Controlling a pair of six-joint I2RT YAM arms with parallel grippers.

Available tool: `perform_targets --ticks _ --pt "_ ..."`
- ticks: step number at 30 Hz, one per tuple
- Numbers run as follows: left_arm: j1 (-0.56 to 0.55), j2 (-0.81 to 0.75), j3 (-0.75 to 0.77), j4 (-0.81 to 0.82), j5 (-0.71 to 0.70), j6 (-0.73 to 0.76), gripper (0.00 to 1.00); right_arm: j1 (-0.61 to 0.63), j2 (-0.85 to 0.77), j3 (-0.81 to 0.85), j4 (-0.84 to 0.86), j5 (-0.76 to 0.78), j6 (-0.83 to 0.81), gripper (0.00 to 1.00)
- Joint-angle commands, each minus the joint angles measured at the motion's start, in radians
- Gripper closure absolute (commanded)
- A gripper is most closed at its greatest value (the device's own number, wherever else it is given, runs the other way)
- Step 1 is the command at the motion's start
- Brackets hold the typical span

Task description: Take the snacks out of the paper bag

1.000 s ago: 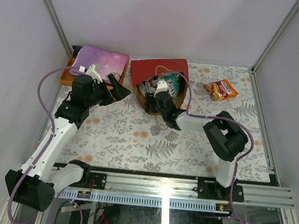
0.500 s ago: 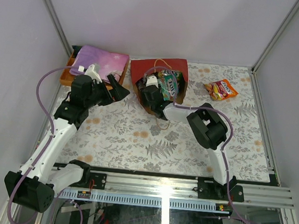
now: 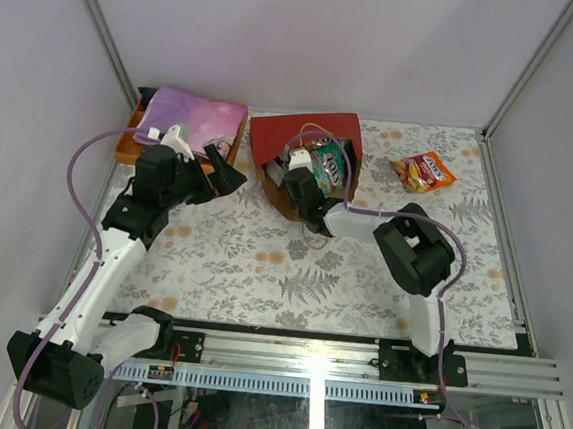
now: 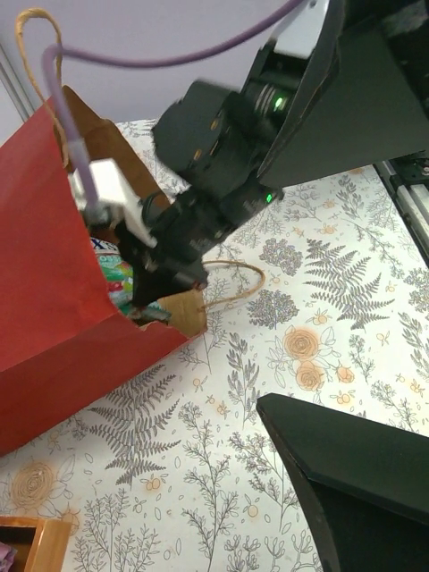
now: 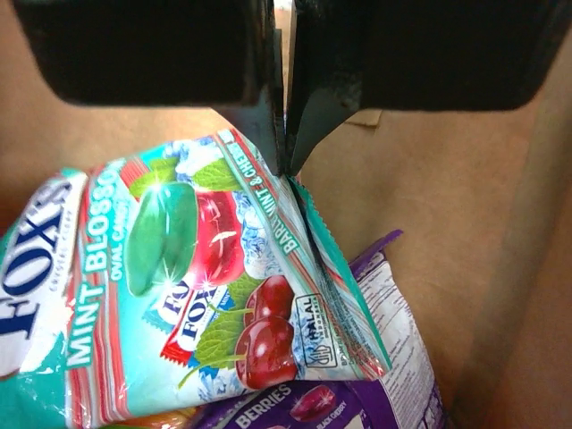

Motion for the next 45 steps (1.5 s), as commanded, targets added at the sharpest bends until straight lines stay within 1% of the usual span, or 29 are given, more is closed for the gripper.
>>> perform_targets --ticks 1,7,13,15,18,21,22,24,25,26,27,29,30,31,34,36,38,42,45 --pt "0.008 -0.026 0.006 -0.002 -0.017 0.02 0.0 -0.005 -0.24 -0.131 0.043 -0.069 0.044 1.0" --pt "0.009 -0.027 -0.006 0.012 -0.01 0.012 0.0 -0.003 -0.507 -0.332 0.024 -0.129 0.129 1.0" --pt "0.008 -0.02 -0.014 0.024 -0.007 0.007 0.0 -0.005 -0.798 -0.489 -0.043 -0.253 0.205 1.0" --pt "0.008 -0.017 -0.018 0.031 -0.004 0.004 0.0 -0.004 -0.891 -0.512 -0.104 -0.251 0.208 1.0" --pt "0.007 -0.01 -0.02 0.039 0.004 0.002 0.0 -0.004 -1.026 -0.521 -0.224 -0.199 0.211 1.0" --pt "0.007 -0.006 -0.02 0.041 0.012 0.002 0.0 -0.005 -1.119 -0.512 -0.33 -0.167 0.186 1.0" --pt "0.008 -0.006 -0.021 0.045 0.016 0.001 0.0 -0.005 -1.124 -0.504 -0.362 -0.168 0.171 1.0" --pt "0.008 -0.005 -0.03 0.055 0.022 -0.002 0.0 -0.005 -1.071 -0.464 -0.45 -0.182 0.147 0.99" --pt "0.007 -0.005 -0.035 0.062 0.026 -0.006 0.0 -0.006 -1.022 -0.44 -0.5 -0.199 0.15 0.9" --pt "0.007 -0.002 -0.04 0.066 0.032 -0.008 0.0 -0.005 -0.984 -0.432 -0.525 -0.219 0.158 0.75" --pt "0.008 0.001 -0.044 0.067 0.037 -0.01 0.0 -0.005 -0.954 -0.445 -0.504 -0.242 0.175 0.6" --pt "0.008 0.0 -0.046 0.059 0.045 -0.011 0.0 -0.008 -0.935 -0.509 -0.415 -0.247 0.222 0.35" --pt "0.009 -0.006 -0.049 0.054 0.046 -0.011 0.0 -0.021 -0.934 -0.548 -0.362 -0.255 0.254 0.26" --pt "0.008 -0.012 -0.053 0.05 0.044 -0.009 0.0 -0.051 -0.931 -0.581 -0.31 -0.288 0.284 0.22" --pt "0.007 -0.029 -0.072 0.047 0.041 -0.009 0.0 -0.161 -0.881 -0.68 -0.132 -0.432 0.379 0.22" --pt "0.007 -0.029 -0.077 0.042 0.053 -0.007 0.0 -0.205 -0.816 -0.698 -0.061 -0.514 0.423 0.23" --pt "0.008 -0.024 -0.083 0.035 0.063 -0.002 0.0 -0.22 -0.739 -0.699 -0.007 -0.571 0.446 0.25" --pt "0.008 -0.024 -0.092 0.032 0.058 0.009 0.0 -0.261 -0.639 -0.722 0.152 -0.693 0.527 0.31" --pt "0.008 -0.026 -0.091 0.026 0.058 0.017 0.0 -0.277 -0.577 -0.737 0.215 -0.733 0.585 0.36"
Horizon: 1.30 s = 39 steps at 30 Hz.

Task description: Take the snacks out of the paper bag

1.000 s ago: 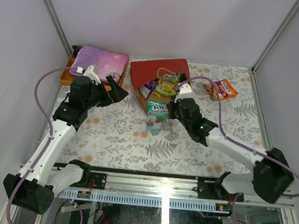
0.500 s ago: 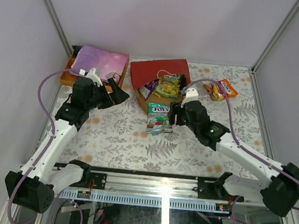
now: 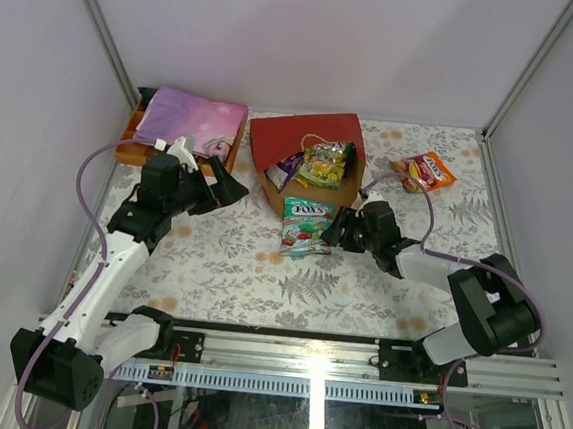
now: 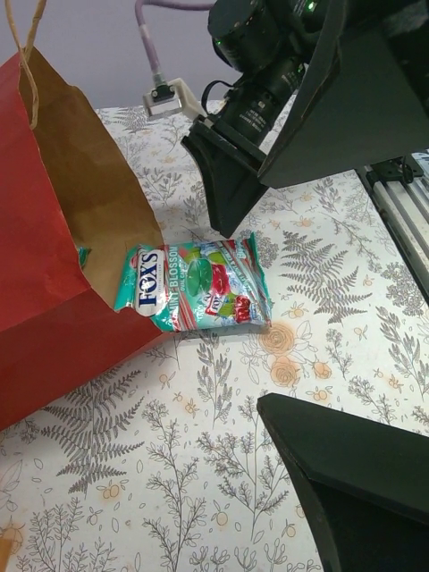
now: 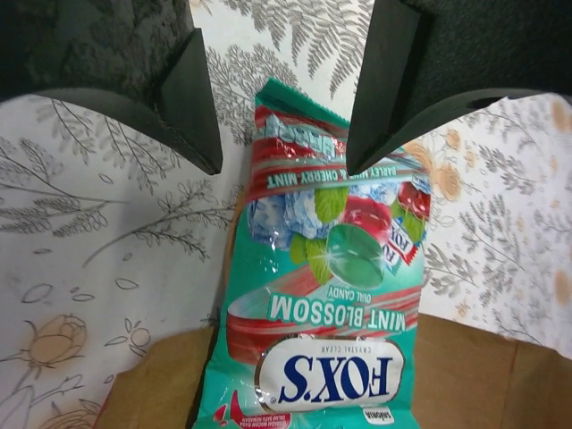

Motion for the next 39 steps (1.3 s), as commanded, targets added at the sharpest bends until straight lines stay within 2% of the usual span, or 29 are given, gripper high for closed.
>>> perform_targets --ticks 1,7,10,12,15,18,26,35,39 --pt "0.008 -0.014 -0.008 0.017 0.016 0.027 0.0 -0.027 0.063 -0.014 0.204 -0.123 0.114 0.37" --pt "0.008 -0.018 -0.002 0.0 -0.004 0.044 0.0 -0.027 0.109 -0.023 0.235 -0.139 0.141 0.41" --pt "0.008 -0.018 -0.002 0.0 -0.005 0.042 0.0 -0.027 0.128 -0.025 0.25 -0.156 0.154 0.46" --pt "0.008 -0.02 -0.002 0.0 -0.009 0.042 0.0 -0.028 0.134 -0.03 0.264 -0.168 0.161 0.55" --pt "0.007 -0.027 0.001 -0.007 -0.018 0.043 0.0 -0.028 0.127 -0.037 0.27 -0.178 0.166 0.8" --pt "0.008 -0.033 -0.001 -0.011 -0.03 0.042 0.0 -0.027 0.099 -0.043 0.251 -0.18 0.163 0.98" --pt "0.009 -0.042 -0.007 -0.012 -0.034 0.037 0.0 -0.027 -0.109 -0.021 0.043 -0.164 0.097 1.0" --pt "0.008 -0.057 -0.003 -0.016 -0.035 0.032 0.0 -0.027 -0.469 0.089 -0.422 -0.106 -0.009 1.0" --pt "0.008 -0.048 -0.003 -0.008 -0.034 0.029 0.0 -0.029 -0.566 0.16 -0.594 -0.05 -0.048 1.0"
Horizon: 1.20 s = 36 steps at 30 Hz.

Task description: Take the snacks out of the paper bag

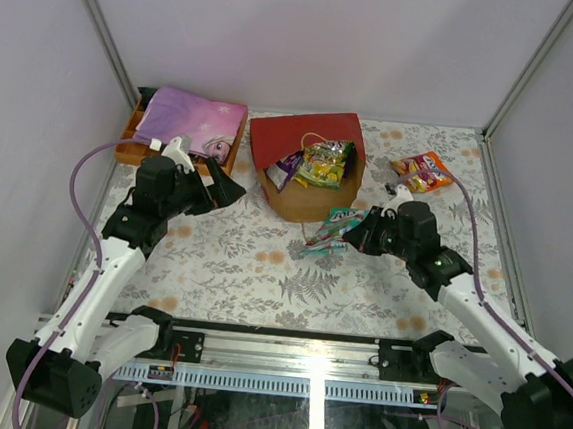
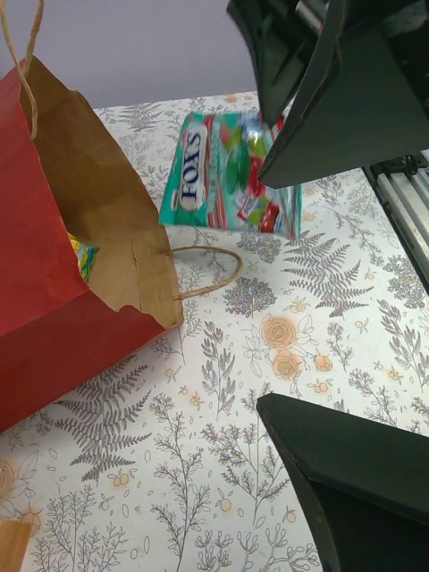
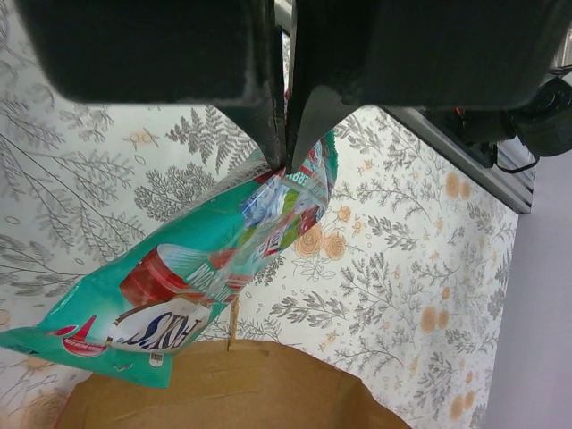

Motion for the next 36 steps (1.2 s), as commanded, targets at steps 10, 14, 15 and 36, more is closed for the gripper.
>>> perform_targets --ticks 10,14,15,36 --pt "0.007 0.018 0.007 0.016 0.026 0.012 0.0 -0.303 -0.133 0.16 -0.335 -0.017 -0.096 1.0" --pt "0.007 0.02 0.01 0.015 0.026 0.02 0.0 -0.509 -0.12 0.147 -0.326 -0.136 -0.105 1.0" --pt "0.007 0.024 0.013 0.015 0.03 0.022 0.0 -0.559 -0.11 0.139 -0.32 -0.162 -0.096 1.0" --pt "0.007 0.061 0.048 0.002 0.081 0.05 0.0 -0.782 0.265 -0.114 0.362 0.2 0.244 1.0"
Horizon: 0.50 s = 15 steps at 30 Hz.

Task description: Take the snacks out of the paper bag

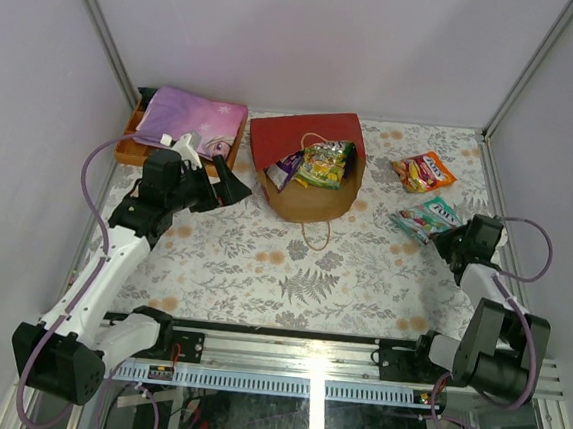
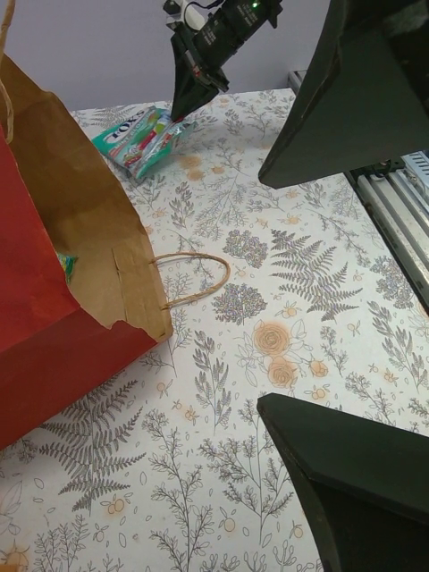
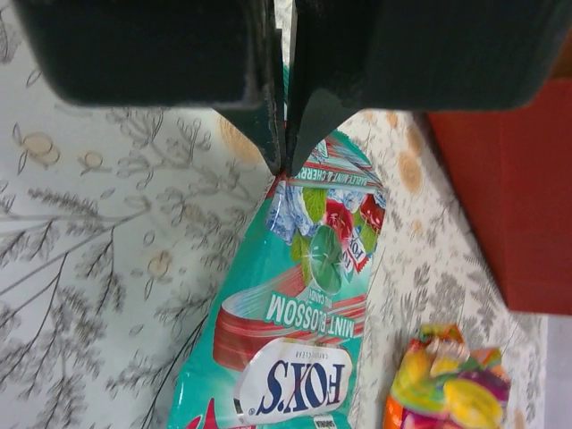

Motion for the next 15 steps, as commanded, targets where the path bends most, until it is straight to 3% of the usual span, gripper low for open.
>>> perform_targets --ticks 1,15 --pt "0.006 -0.017 0.011 0.004 0.009 0.019 0.0 -0.001 0.097 0.091 0.141 0.115 -0.001 1.0" --pt "0.007 0.015 0.035 -0.018 -0.008 0.036 0.0 0.023 0.482 0.277 0.378 0.034 0.12 1.0"
